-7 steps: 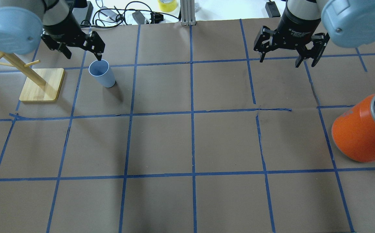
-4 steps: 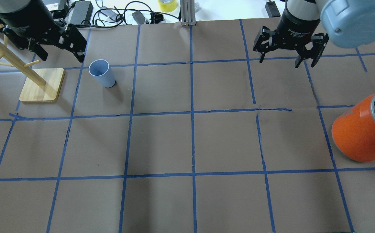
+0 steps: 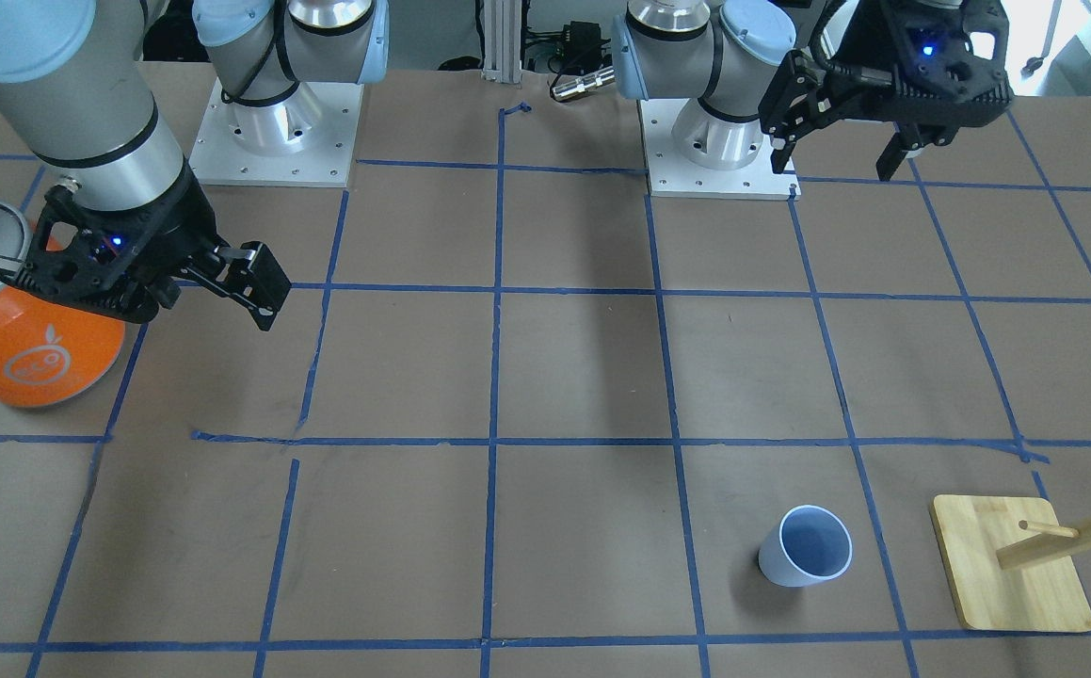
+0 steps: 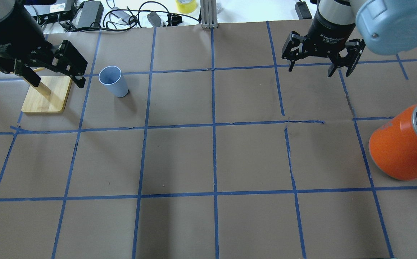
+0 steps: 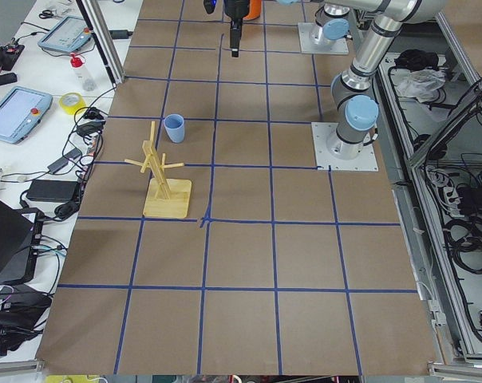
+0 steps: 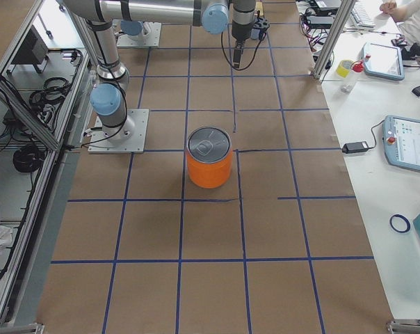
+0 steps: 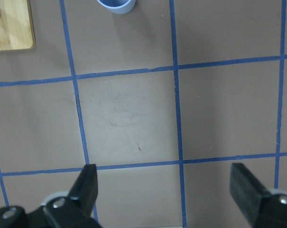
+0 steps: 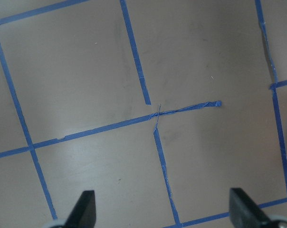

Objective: Flip cup

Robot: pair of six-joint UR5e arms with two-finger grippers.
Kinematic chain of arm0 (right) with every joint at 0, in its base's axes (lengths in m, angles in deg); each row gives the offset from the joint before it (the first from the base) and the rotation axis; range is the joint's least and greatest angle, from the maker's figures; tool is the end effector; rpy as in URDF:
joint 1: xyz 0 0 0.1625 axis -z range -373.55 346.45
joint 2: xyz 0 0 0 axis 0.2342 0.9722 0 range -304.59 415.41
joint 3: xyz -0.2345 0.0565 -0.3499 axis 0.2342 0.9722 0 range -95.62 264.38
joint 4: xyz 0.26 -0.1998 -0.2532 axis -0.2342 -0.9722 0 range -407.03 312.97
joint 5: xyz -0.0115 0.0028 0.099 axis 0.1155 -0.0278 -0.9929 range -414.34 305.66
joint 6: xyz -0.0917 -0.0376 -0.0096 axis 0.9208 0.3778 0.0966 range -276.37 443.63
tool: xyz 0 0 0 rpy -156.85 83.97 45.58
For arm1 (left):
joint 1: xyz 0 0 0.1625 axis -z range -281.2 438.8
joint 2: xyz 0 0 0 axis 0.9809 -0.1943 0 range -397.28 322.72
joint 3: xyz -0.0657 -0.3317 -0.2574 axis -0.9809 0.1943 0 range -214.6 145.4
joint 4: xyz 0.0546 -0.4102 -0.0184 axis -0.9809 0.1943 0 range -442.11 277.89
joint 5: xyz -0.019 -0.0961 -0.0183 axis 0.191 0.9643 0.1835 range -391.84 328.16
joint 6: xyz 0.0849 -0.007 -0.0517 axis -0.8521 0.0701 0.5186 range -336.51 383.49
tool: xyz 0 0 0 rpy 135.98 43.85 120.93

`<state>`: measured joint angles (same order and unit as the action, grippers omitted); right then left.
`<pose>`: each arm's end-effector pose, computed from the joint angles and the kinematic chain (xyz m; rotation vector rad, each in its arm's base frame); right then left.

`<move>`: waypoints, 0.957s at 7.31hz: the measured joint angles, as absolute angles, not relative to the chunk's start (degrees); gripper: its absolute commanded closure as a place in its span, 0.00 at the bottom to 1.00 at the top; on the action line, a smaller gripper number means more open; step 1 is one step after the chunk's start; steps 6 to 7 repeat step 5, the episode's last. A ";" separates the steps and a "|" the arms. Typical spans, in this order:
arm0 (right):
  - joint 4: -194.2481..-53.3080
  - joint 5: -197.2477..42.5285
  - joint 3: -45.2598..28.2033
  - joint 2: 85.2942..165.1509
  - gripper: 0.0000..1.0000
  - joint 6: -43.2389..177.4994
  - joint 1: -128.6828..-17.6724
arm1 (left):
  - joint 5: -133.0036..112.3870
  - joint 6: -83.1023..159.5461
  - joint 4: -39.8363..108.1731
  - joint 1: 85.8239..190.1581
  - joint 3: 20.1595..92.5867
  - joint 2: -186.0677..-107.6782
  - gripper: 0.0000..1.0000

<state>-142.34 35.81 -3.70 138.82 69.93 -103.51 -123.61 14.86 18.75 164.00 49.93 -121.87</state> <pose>0.1327 -0.5407 0.4543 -0.3755 -3.1177 0.0175 -0.0926 -0.4541 0.5601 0.1041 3.1091 0.0049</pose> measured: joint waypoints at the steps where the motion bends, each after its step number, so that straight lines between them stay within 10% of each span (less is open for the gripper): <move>1: -142.37 35.80 -4.01 138.85 0.00 69.92 -103.53 | -123.65 14.81 19.30 163.97 50.31 -121.43 0.00; 7: -142.53 35.80 -4.38 138.86 0.00 69.92 -103.55 | -123.66 14.75 10.53 163.89 52.04 -123.22 0.00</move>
